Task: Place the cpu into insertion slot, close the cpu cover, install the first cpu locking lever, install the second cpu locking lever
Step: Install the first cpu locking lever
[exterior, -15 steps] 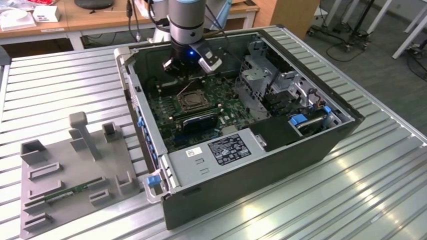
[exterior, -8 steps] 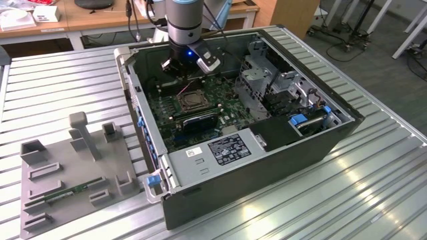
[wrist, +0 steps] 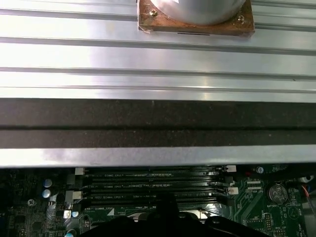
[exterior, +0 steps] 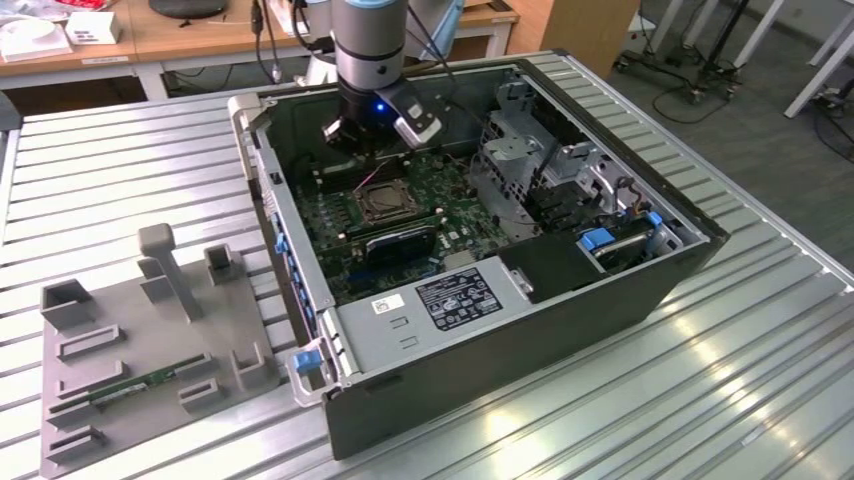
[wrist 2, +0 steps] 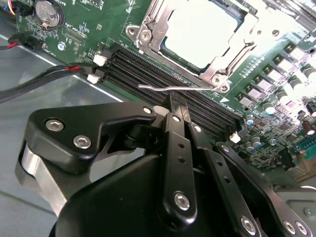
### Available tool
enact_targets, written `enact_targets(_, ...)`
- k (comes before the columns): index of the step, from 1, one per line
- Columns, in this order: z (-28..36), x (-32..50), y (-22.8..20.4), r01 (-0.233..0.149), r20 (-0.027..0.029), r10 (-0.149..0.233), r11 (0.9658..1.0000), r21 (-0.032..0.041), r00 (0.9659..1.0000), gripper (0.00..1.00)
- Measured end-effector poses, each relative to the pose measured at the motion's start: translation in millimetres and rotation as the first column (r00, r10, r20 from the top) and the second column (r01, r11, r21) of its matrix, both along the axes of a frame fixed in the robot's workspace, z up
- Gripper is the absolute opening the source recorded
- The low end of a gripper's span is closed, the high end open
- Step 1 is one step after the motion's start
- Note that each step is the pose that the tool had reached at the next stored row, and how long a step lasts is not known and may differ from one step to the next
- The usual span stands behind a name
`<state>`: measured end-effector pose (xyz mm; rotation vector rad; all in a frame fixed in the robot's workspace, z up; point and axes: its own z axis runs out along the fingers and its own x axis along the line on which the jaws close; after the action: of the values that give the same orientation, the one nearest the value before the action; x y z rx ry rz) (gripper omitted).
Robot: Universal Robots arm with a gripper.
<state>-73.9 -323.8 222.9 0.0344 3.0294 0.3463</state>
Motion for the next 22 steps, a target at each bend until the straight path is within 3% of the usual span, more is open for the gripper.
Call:
enact_targets(5, 0.0, -0.7, -3.2, 0.0, 0.0022, 0.0, 1.0, 0.0042, 1.0, 0.11)
enact_targets(7, 0.0, -0.8, -3.8, 0.0, 0.0034, 0.0, 0.9999, 0.0146, 1.0, 0.11)
enact_targets(8, 0.0, -0.9, -3.9, 0.0, 0.0036, 0.0, 0.9999, 0.0164, 1.0, 0.11)
enact_targets(22, -2.4, -0.9, -4.4, 0.0, 0.0033, 0.0, 0.9999, 0.0164, 1.0, 0.11)
